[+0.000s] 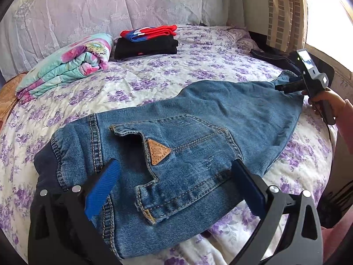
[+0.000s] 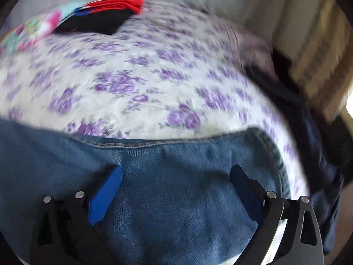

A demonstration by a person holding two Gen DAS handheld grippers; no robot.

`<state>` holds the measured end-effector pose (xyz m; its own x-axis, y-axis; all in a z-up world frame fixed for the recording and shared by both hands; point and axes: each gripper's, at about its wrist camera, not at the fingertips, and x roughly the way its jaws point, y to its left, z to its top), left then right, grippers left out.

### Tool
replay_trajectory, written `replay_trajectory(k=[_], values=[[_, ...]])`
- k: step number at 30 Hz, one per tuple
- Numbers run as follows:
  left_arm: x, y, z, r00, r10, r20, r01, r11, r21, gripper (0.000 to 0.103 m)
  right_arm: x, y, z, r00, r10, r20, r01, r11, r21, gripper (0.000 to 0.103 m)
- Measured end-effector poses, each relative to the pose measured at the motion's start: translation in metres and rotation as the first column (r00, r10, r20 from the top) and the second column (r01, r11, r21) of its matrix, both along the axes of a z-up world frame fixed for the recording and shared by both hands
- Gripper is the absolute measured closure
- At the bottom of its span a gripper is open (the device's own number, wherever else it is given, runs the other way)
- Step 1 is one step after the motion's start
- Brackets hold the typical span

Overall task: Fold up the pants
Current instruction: 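Grasp the blue jeans leg hem with the right tool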

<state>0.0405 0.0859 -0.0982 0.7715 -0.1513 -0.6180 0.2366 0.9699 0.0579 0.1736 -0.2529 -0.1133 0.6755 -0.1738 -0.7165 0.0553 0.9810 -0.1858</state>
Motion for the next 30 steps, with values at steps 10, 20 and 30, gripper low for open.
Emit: replay_trajectory(k=[10, 20, 30], values=[[-0.004, 0.004, 0.001, 1.0, -0.016, 0.011, 0.016, 0.999, -0.04, 0.005, -0.036, 0.23, 0.02, 0.791, 0.598, 0.133, -0.573, 0.798, -0.186, 0.011], [-0.011, 0.015, 0.004, 0.999, -0.032, 0.037, 0.036, 0.993, -0.116, 0.005, -0.069, 0.26, 0.044, 0.738, 0.65, 0.182, -0.633, 0.76, -0.147, 0.007], [-0.039, 0.006, -0.005, 0.996, -0.047, 0.071, 0.04, 0.994, 0.099, 0.005, -0.125, 0.253, 0.021, 0.733, 0.652, 0.191, -0.665, 0.747, -0.001, 0.007]])
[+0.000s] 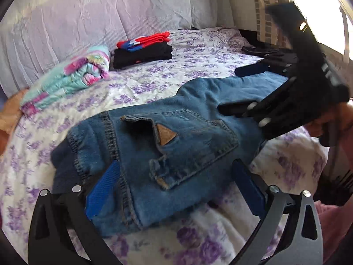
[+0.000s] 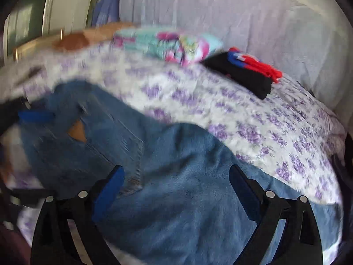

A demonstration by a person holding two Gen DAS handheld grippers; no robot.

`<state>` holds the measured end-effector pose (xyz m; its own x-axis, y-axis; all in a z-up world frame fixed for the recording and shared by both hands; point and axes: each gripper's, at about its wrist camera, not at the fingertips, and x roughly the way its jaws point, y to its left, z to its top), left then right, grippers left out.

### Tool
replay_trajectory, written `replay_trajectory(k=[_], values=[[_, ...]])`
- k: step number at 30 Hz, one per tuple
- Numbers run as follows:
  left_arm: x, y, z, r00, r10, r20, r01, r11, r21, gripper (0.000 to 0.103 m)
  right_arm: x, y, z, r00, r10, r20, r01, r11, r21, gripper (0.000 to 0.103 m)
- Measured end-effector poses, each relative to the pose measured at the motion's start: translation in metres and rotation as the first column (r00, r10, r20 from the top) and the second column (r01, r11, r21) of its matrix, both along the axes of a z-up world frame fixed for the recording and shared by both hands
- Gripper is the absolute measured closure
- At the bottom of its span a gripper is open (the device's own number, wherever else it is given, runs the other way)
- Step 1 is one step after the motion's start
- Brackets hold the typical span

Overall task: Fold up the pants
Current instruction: 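Grasp the blue jeans leg hem with the right tool, then lift the leg hem with the right tool and carry it toward the waistband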

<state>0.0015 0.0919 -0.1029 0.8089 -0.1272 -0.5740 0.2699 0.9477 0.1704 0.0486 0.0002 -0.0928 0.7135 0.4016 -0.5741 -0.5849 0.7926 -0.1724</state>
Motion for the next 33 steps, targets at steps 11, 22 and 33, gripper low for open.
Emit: replay_trajectory(k=[11, 22, 33], values=[[-0.003, -0.011, 0.039, 0.997, -0.048, 0.058, 0.051, 0.997, -0.053, 0.004, -0.026, -0.034, -0.011, 0.996, -0.085, 0.017, 0.084, 0.995, 0.048, 0.007], [0.061, -0.021, 0.006, 0.978, -0.101, -0.185, 0.054, 0.969, -0.241, 0.005, -0.018, -0.125, -0.017, 0.97, -0.215, -0.115, 0.239, 0.936, 0.259, 0.007], [0.05, -0.022, 0.004, 0.988, -0.072, -0.136, 0.037, 0.969, -0.244, 0.005, -0.003, -0.364, -0.036, 0.748, -0.533, -0.395, 0.637, 0.411, 0.652, 0.008]])
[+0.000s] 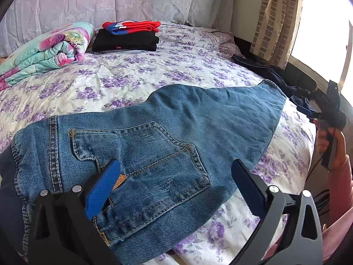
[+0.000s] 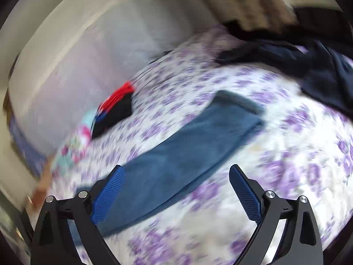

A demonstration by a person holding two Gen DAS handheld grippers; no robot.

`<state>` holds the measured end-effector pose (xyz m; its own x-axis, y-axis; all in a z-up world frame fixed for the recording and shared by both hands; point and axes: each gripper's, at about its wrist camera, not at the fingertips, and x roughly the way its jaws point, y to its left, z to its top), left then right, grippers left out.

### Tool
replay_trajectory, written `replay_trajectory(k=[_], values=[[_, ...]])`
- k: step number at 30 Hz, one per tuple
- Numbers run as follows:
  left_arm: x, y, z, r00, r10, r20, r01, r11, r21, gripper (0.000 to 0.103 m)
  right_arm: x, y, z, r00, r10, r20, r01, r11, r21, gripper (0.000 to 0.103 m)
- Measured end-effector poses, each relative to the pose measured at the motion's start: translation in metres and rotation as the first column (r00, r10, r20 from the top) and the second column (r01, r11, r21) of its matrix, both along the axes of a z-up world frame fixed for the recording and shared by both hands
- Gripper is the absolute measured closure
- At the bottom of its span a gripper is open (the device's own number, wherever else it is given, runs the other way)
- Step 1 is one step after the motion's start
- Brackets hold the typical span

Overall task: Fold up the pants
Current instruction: 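Lift the leg hem with the right tool and carry it toward the waistband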

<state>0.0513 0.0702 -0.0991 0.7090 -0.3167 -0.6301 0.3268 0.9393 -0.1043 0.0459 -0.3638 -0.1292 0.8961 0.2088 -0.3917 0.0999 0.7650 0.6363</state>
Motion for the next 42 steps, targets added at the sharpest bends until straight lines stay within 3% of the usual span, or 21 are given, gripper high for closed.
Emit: replay_trajectory(k=[4, 6, 12, 14, 22, 25, 27, 29, 30, 33, 36, 39, 42], values=[[-0.001, -0.001, 0.0, 1.0, 0.007, 0.004, -0.007, 1.0, 0.01, 0.005, 0.029, -0.039, -0.03, 0.998, 0.023, -0.051, -0.012, 0.979, 0.202, 0.021], [-0.001, -0.001, -0.001, 1.0, 0.008, 0.005, -0.008, 1.0, 0.012, 0.005, 0.043, -0.046, -0.037, 0.996, 0.027, -0.079, -0.008, 0.974, 0.228, 0.032], [-0.002, -0.002, -0.001, 1.0, 0.009, 0.008, -0.009, 1.0, 0.018, 0.005, 0.076, -0.048, -0.04, 0.994, 0.066, -0.09, -0.04, 0.962, 0.27, 0.038], [-0.002, -0.002, -0.001, 1.0, 0.01, 0.011, -0.01, 1.0, 0.025, 0.005, 0.084, -0.046, -0.042, 0.993, 0.07, -0.092, -0.044, 0.964, 0.263, 0.044], [-0.003, -0.001, 0.0, 1.0, 0.013, 0.019, -0.014, 0.999, 0.029, 0.005, 0.09, -0.057, -0.056, 0.995, 0.077, -0.069, -0.048, 0.935, 0.352, 0.085], [-0.002, 0.001, 0.004, 0.999, 0.047, 0.015, -0.047, 0.999, 0.01, 0.005, 0.089, -0.051, -0.051, 0.995, 0.062, -0.072, -0.038, 0.953, 0.301, 0.086], [-0.001, -0.003, 0.013, 1.0, 0.027, -0.009, -0.027, 0.996, -0.086, 0.005, 0.091, -0.047, -0.049, 0.996, 0.048, -0.078, -0.026, 0.965, 0.262, 0.087], [0.0, -0.018, 0.027, 0.998, -0.056, 0.001, 0.055, 0.975, -0.217, 0.005, 0.089, -0.046, -0.049, 0.996, 0.038, -0.075, -0.019, 0.97, 0.243, 0.087], [0.002, -0.031, 0.032, 0.996, -0.084, 0.012, 0.085, 0.966, -0.242, 0.005, 0.089, -0.045, -0.049, 0.997, 0.035, -0.073, -0.017, 0.972, 0.236, 0.087], [0.011, -0.089, 0.039, 0.983, -0.178, 0.046, 0.183, 0.957, -0.226, 0.005, 0.088, -0.045, -0.049, 0.997, 0.031, -0.067, -0.015, 0.974, 0.226, 0.087], [0.024, -0.151, 0.031, 0.97, -0.24, 0.029, 0.241, 0.949, -0.205, 0.005, 0.087, -0.046, -0.05, 0.998, 0.031, -0.055, -0.018, 0.975, 0.219, 0.087], [0.042, -0.196, 0.013, 0.97, -0.243, -0.031, 0.229, 0.945, -0.235, 0.005, 0.086, -0.045, -0.049, 0.999, 0.022, -0.049, -0.012, 0.979, 0.202, 0.087], [0.065, -0.214, -0.026, 0.966, -0.183, -0.182, 0.138, 0.962, -0.234, 0.007, 0.084, -0.04, -0.046, 0.998, 0.005, -0.057, 0.004, 0.988, 0.157, 0.088]])
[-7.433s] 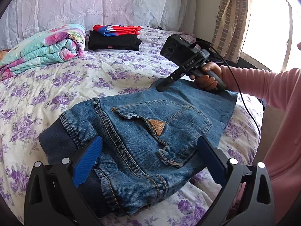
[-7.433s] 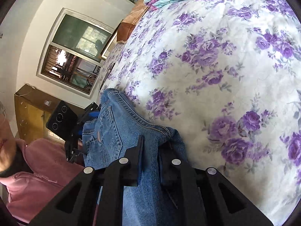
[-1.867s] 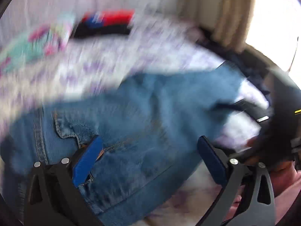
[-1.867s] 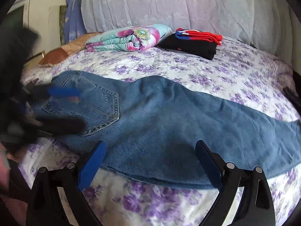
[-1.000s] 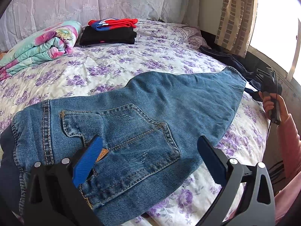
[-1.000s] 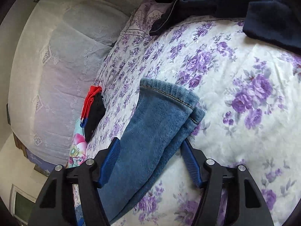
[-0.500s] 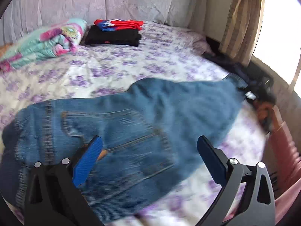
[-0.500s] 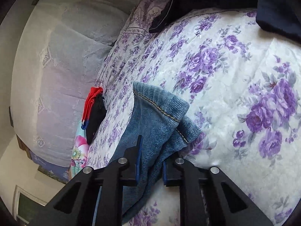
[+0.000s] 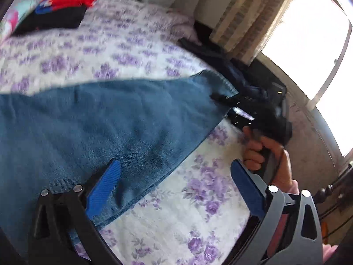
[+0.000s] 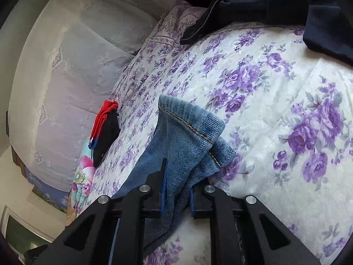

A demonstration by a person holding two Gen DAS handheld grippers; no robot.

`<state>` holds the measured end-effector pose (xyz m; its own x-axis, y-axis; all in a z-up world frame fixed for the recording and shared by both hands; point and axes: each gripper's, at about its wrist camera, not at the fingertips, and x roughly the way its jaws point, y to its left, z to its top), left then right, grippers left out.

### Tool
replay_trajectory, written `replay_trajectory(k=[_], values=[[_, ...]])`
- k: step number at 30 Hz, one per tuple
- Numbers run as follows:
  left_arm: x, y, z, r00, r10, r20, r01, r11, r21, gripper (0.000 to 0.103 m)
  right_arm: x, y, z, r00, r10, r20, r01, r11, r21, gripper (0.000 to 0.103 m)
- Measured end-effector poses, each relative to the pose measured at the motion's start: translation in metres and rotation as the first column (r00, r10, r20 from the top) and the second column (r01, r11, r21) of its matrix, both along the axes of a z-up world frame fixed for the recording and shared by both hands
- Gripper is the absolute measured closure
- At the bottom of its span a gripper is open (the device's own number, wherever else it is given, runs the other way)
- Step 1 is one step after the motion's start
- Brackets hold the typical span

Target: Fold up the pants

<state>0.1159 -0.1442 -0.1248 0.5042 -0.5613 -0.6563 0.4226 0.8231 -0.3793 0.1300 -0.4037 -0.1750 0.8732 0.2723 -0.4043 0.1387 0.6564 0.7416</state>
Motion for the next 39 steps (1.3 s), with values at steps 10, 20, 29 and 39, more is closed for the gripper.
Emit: replay_trajectory(k=[10, 20, 29, 39], values=[[-0.009, 0.028, 0.004, 0.999, -0.015, 0.035, 0.021, 0.982, -0.187, 0.007, -0.015, 0.065, 0.072, 0.994, 0.046, 0.096, 0.005, 0.879, -0.476, 0.089], [-0.041, 0.146, 0.036, 0.978, 0.162, 0.128, -0.12, 0.95, -0.287, 0.006, -0.063, 0.265, 0.095, 0.853, 0.522, 0.006, -0.119, 0.206, -0.971, 0.088], [-0.073, 0.191, 0.042, 0.95, 0.237, 0.205, -0.189, 0.956, -0.226, 0.006, -0.073, 0.322, 0.022, 0.745, 0.586, -0.318, -0.182, -0.28, -0.943, 0.085], [-0.074, 0.187, 0.037, 0.953, 0.213, 0.218, -0.173, 0.967, -0.186, 0.006, -0.081, 0.328, 0.02, 0.75, 0.574, -0.329, -0.161, -0.325, -0.932, 0.073]])
